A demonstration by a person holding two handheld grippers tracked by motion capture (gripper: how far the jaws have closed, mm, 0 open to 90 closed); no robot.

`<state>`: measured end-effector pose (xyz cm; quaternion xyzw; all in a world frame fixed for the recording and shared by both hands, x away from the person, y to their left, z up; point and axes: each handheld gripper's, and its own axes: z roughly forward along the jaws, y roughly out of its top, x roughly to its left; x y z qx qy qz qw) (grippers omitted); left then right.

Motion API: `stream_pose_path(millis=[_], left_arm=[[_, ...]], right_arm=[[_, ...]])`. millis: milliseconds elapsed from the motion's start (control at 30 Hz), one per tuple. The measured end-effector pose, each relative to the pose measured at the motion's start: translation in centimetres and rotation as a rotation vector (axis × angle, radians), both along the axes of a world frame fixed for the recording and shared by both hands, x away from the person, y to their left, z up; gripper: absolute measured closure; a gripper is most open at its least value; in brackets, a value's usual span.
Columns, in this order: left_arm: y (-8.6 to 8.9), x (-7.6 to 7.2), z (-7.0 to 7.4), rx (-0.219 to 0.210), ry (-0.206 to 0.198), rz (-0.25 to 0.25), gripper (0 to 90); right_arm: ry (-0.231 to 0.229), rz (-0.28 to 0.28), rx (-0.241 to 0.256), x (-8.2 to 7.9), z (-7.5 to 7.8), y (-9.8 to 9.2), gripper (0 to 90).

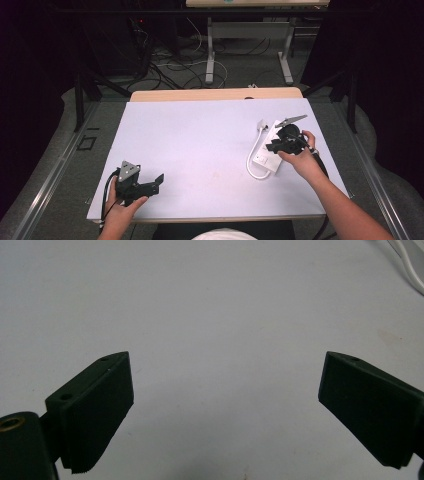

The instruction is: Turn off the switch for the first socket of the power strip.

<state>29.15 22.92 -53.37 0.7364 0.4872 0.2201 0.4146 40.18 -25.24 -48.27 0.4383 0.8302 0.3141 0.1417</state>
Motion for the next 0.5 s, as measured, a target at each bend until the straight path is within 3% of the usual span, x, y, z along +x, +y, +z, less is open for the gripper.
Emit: stream_pose_path(millis=[500], left_arm=[[0.0,0.0,0.0,0.003,0.001,0.001,7.4]], right_arm=[[-0.038,0.032,0.016,-2.2,0.0,-0.9,58.0]])
